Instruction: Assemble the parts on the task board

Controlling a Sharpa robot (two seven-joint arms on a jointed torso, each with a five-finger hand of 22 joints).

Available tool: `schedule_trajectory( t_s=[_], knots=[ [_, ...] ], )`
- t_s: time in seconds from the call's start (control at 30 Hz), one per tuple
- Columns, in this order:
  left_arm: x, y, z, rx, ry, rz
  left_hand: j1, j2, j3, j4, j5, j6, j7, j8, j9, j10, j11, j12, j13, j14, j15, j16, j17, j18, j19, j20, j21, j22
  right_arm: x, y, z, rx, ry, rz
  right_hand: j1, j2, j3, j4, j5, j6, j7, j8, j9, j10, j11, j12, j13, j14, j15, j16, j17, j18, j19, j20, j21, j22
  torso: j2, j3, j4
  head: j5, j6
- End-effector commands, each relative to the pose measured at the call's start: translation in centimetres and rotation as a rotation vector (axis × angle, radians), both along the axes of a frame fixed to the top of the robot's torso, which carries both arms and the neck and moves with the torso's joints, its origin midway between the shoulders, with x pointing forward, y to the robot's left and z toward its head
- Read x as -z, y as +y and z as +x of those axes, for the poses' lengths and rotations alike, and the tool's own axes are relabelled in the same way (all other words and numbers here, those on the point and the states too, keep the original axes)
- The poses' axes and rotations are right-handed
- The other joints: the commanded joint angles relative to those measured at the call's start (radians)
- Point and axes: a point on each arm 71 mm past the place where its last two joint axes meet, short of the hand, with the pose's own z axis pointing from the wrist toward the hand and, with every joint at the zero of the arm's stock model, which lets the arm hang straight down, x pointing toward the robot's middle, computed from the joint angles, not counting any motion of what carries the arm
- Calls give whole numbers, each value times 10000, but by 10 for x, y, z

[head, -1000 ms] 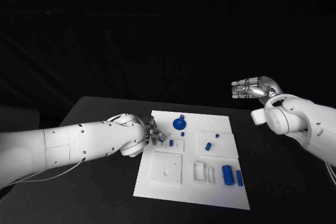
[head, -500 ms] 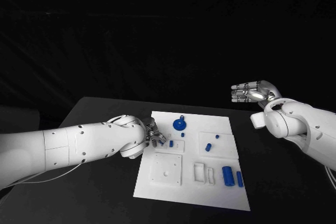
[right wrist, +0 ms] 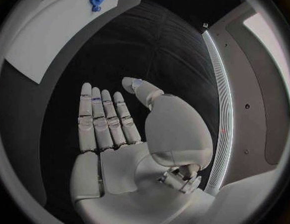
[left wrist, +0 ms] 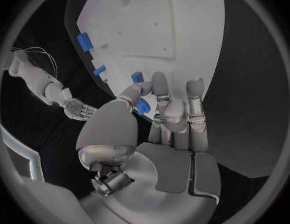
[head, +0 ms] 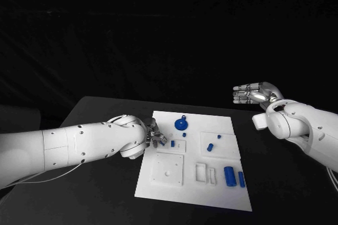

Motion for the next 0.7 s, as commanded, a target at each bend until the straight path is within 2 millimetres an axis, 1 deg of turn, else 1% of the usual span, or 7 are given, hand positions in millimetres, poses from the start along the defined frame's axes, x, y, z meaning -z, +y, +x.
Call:
schedule_trajectory(
  t_s=[0.03,0.23,0.3,0.53,0.63,0.7],
  knots=[
    [7,0,-4,165,438,264,-42,112,305,-353,40,1620,-1003,40,-20,411,-179,54,19,28,-69,52,35,-25,-70,-4,60,194,1,1,0,-194,102,6,25,14,-66,15,44,-61,9,-41,-16,-77,14,-68,-15,-87,-22,-13,-15,49,-70,-22,28,-11,4,8,-4,12,8],
    [7,0,-4,189,503,294,-60,117,305,-357,39,1617,-1002,39,-21,410,-177,52,22,20,-67,48,26,-24,-76,-3,67,193,3,3,0,-278,151,-68,14,17,-23,14,102,-80,12,-41,-17,-110,19,-70,-17,-121,-15,-14,-17,48,-84,-18,29,-11,9,16,-9,63,-19],
    [7,1,-4,204,533,309,-60,117,305,-357,39,1617,-1002,39,-21,410,-177,52,22,20,-67,48,26,-24,-76,-3,67,193,4,3,0,-298,185,-88,12,12,-12,11,124,-93,13,-42,-17,-124,20,-70,-17,-116,-15,-13,-16,47,-93,-17,28,-11,7,14,-6,57,-44],
    [8,0,-5,253,642,347,-78,131,305,-376,18,1611,-1000,37,-21,409,-171,34,23,5,-67,40,3,-18,-93,0,78,189,6,3,-1,-339,198,-208,2,14,10,11,168,-135,19,-43,-19,-164,25,-70,-18,-149,-5,-15,-18,45,-103,-14,31,-10,4,7,-9,40,-51],
    [8,0,-5,292,698,376,-59,140,291,-387,-101,1588,-987,21,-97,411,-164,-20,17,-23,-56,14,-39,-17,-116,10,76,185,7,4,-1,-439,128,-347,19,13,160,-43,180,-84,16,-43,-17,-142,23,-70,-18,-139,-7,-15,-17,52,-105,-15,34,-11,6,7,-5,37,-42],
    [9,0,-4,314,744,402,-17,141,259,-380,-172,1603,-983,21,-272,410,-165,-45,24,-28,-51,10,-49,-11,-128,18,71,183,7,5,-2,-520,73,-451,3,8,216,-54,215,-84,18,-40,-16,-169,26,-71,-18,-156,-12,-15,-18,51,-115,-13,31,-10,8,14,-4,29,-48]
  ],
)
